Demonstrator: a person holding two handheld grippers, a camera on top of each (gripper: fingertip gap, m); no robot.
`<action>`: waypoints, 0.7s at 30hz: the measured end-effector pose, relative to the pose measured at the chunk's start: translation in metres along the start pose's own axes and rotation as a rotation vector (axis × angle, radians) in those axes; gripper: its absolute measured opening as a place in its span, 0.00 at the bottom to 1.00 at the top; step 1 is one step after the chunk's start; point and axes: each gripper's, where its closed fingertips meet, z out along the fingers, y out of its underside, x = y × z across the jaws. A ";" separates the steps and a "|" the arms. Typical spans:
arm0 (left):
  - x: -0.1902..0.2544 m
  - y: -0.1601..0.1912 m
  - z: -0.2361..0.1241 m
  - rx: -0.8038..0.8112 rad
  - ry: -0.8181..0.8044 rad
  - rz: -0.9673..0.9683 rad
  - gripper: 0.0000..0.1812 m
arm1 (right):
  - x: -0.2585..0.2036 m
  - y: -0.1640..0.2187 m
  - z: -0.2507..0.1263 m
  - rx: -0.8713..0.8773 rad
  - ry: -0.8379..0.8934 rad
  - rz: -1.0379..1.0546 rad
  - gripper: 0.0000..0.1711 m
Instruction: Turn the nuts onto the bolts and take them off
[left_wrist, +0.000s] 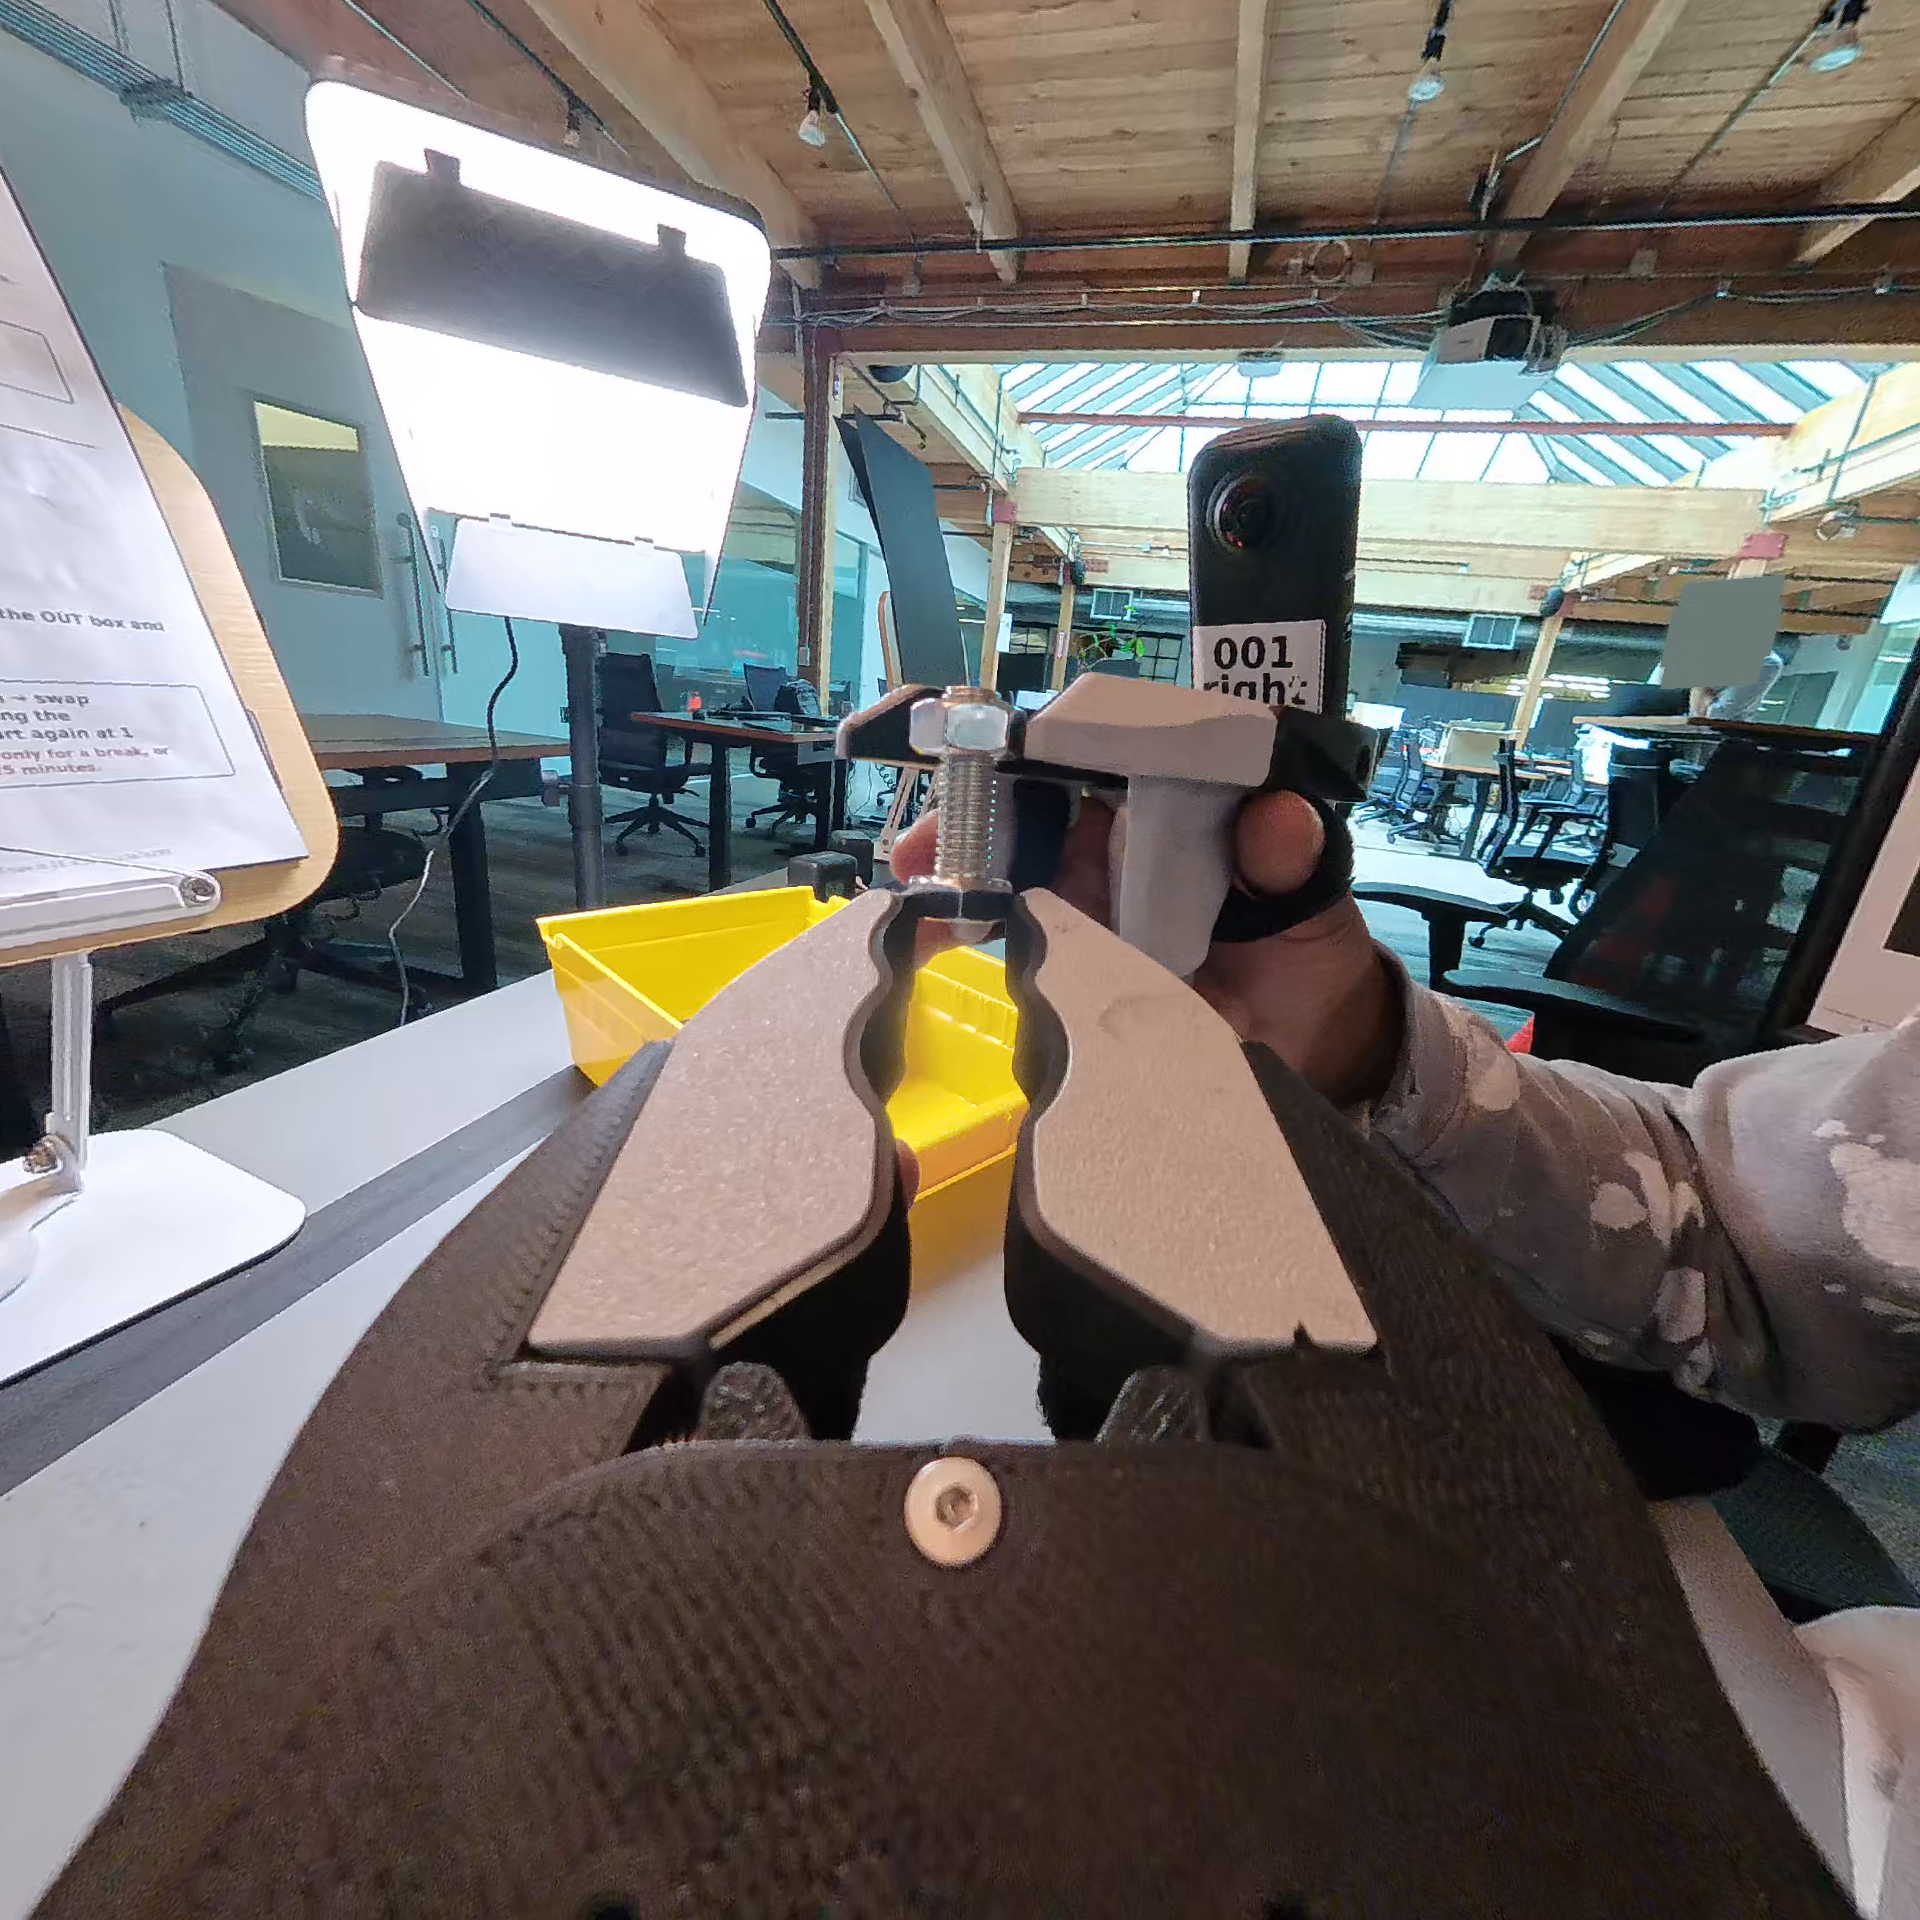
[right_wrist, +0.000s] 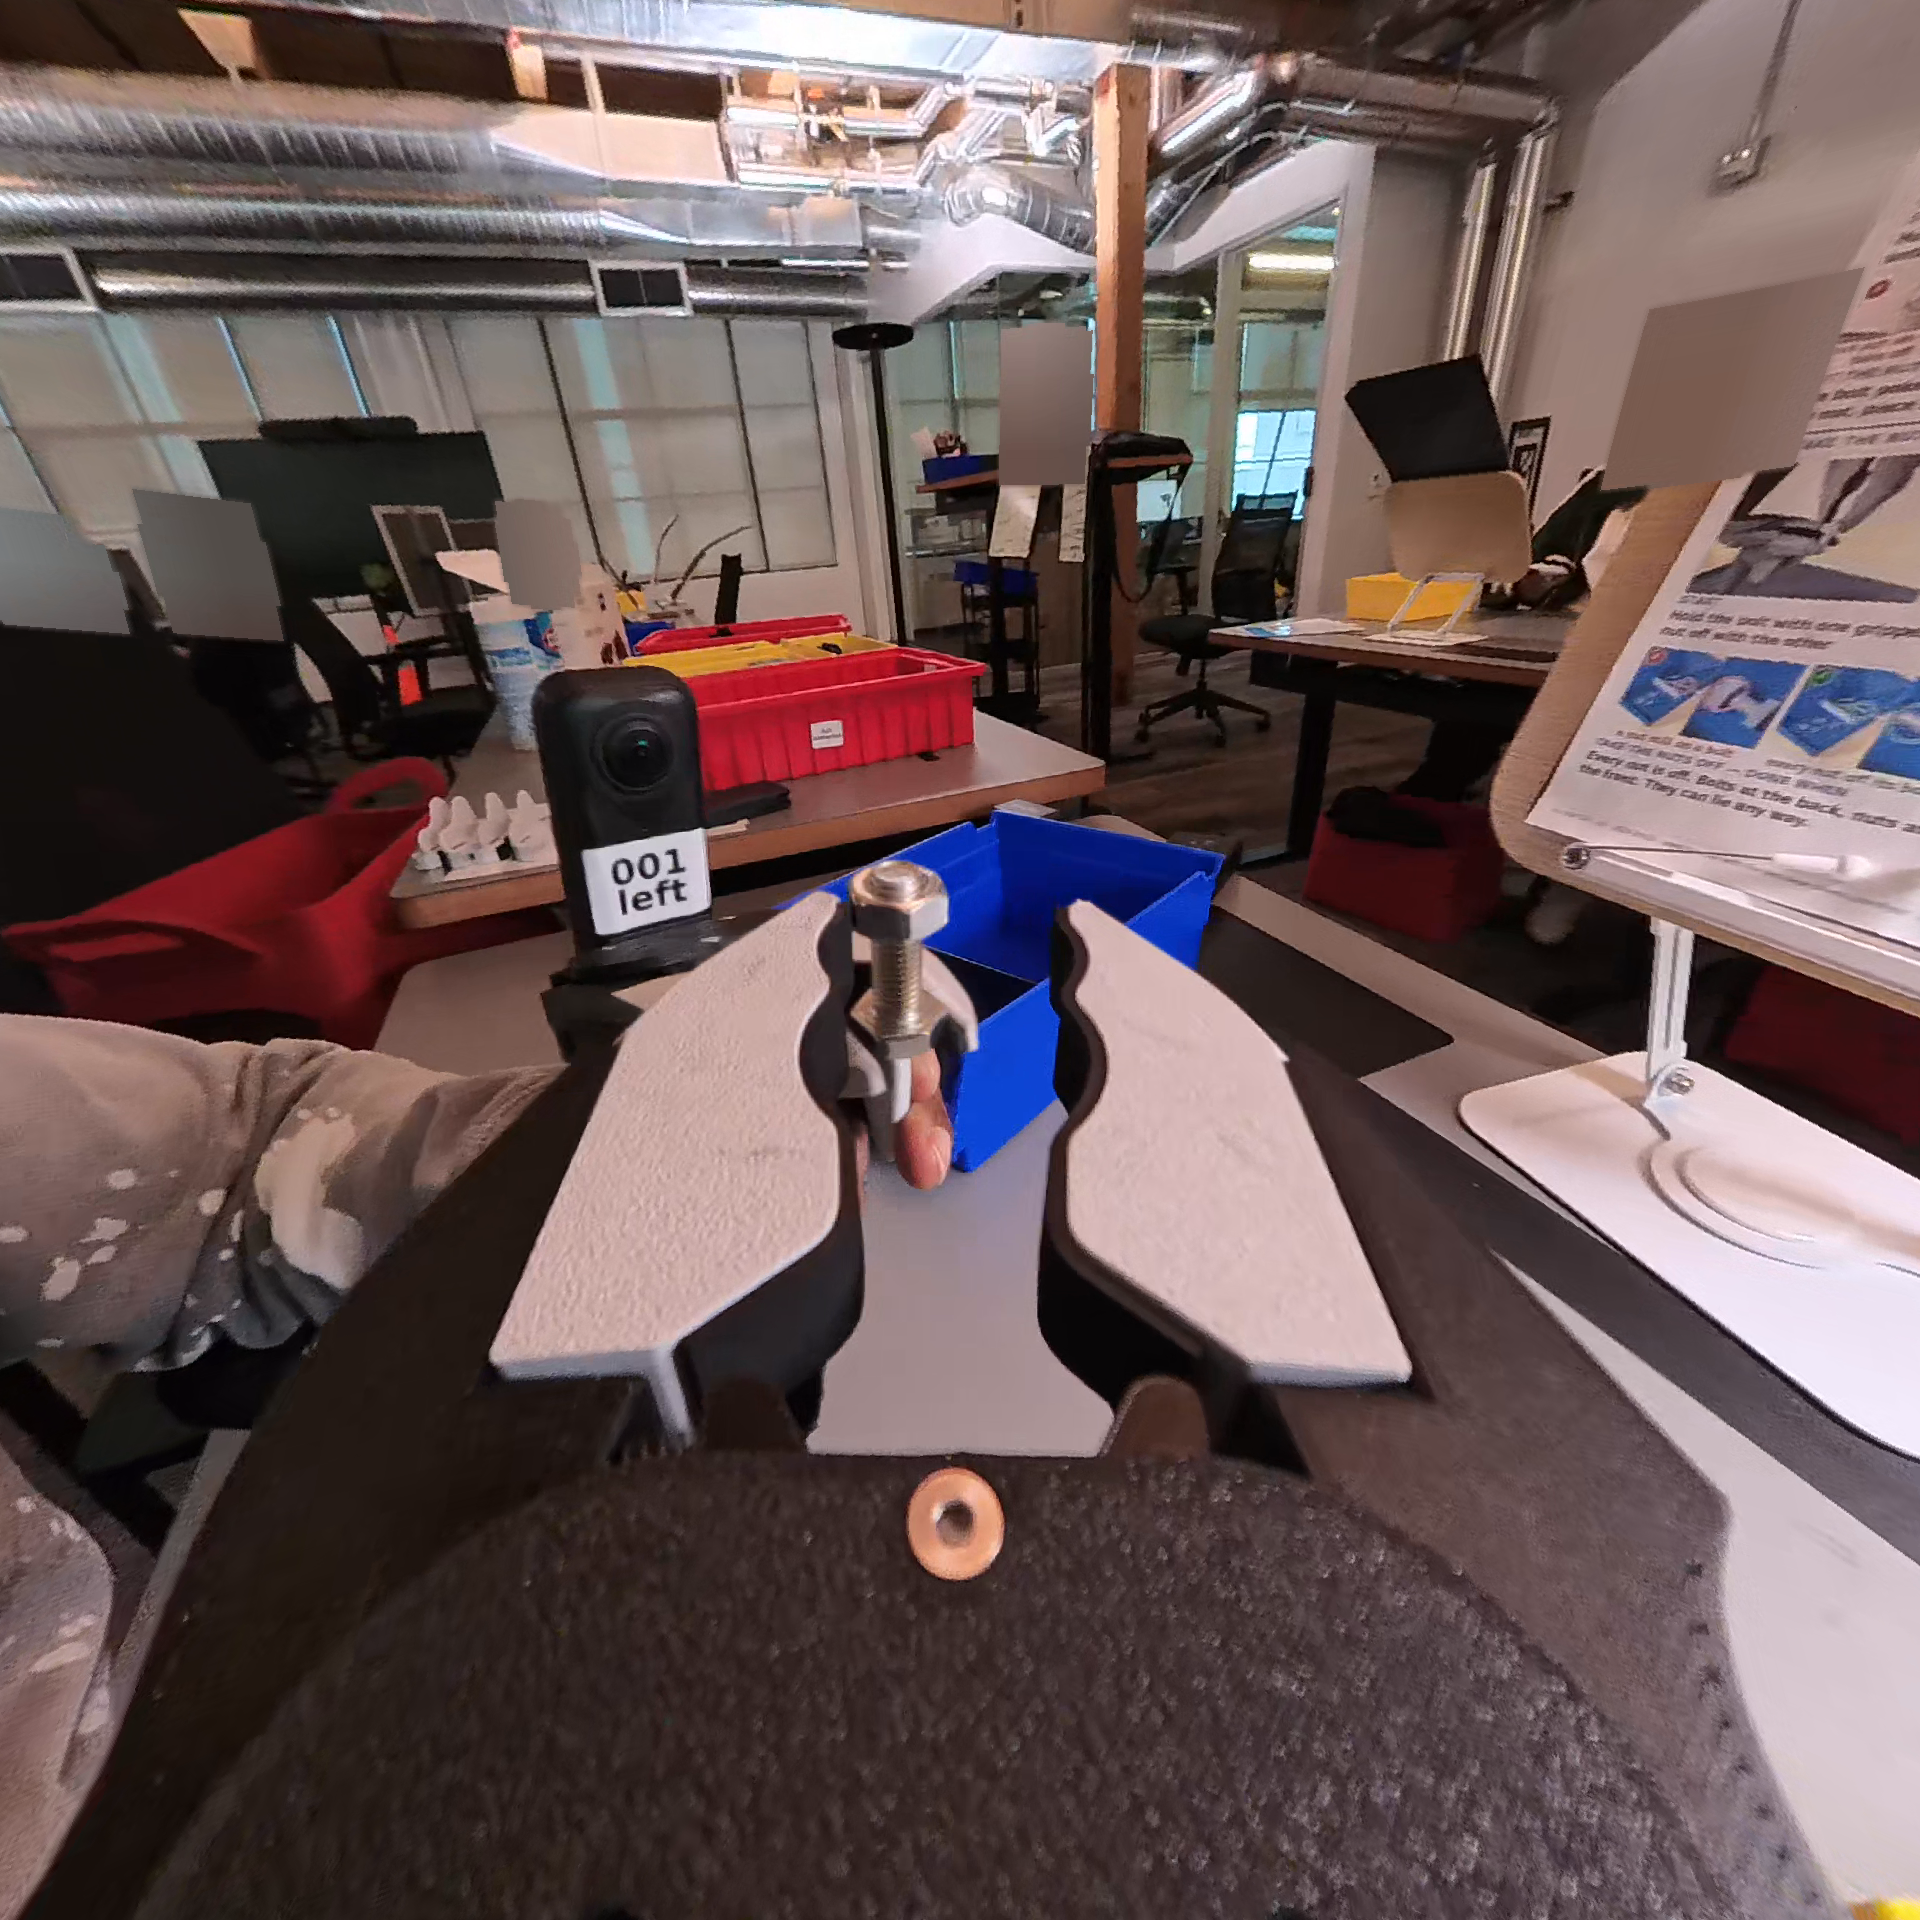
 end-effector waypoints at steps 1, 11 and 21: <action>-0.001 0.000 0.000 0.000 -0.002 -0.007 0.10 | 0.002 0.000 -0.001 0.006 0.002 0.000 0.22; -0.001 0.001 0.000 0.002 0.000 -0.007 0.10 | -0.003 -0.003 -0.001 0.010 -0.015 0.007 0.23; -0.002 -0.003 -0.002 0.016 -0.002 -0.004 0.10 | 0.009 -0.010 -0.009 0.050 0.010 0.031 0.20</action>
